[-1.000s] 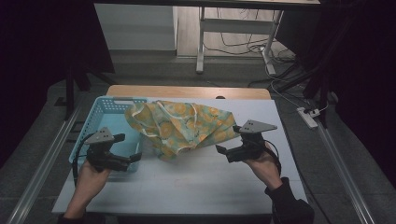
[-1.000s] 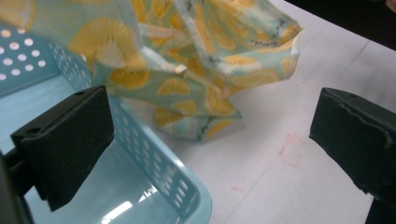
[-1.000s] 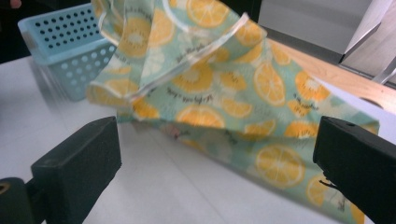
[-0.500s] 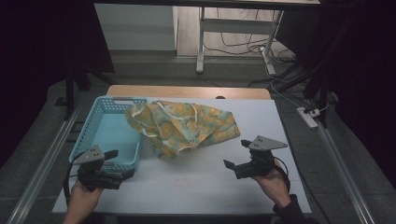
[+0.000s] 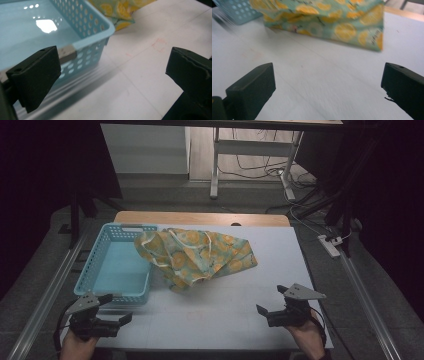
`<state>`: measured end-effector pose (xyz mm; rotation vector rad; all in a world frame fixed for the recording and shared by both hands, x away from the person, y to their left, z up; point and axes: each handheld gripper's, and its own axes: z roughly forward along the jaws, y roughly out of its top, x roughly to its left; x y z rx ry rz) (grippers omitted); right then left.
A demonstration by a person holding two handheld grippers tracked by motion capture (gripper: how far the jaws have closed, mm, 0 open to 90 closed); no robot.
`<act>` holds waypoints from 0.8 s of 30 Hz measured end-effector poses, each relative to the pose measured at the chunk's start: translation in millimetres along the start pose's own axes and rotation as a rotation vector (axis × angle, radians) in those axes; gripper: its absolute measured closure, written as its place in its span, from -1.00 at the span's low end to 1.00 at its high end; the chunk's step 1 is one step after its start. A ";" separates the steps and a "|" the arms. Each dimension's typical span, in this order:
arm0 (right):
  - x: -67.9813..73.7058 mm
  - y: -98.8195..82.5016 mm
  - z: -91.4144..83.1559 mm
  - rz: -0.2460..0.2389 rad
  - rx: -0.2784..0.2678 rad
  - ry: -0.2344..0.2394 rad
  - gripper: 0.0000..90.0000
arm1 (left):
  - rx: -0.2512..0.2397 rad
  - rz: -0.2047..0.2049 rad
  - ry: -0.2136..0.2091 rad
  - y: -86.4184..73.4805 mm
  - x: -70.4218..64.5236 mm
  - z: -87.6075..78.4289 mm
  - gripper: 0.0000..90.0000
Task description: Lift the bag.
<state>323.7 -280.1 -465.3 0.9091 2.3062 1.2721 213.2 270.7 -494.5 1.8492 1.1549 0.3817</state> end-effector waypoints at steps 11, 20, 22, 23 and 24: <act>-10.7 -39.3 -22.1 0.081 0.060 -0.058 -1.00 | 0.081 0.002 0.055 -22.4 0.5 3.2 -1.00; -7.8 -58.1 -26.7 0.114 0.162 -0.055 -1.00 | 0.158 0.001 0.095 -29.2 -0.1 3.6 -1.00; -7.3 -57.9 -28.1 0.113 0.154 -0.071 -1.00 | 0.176 0.000 0.096 -28.6 -0.2 5.5 -1.00; -7.5 -58.1 -27.8 0.112 0.159 -0.070 -1.00 | 0.180 -0.001 0.095 -28.2 -0.2 6.3 -1.00; -8.0 -58.4 -27.0 0.119 0.162 -0.071 -1.00 | 0.182 -0.002 0.093 -27.9 0.1 6.8 -1.00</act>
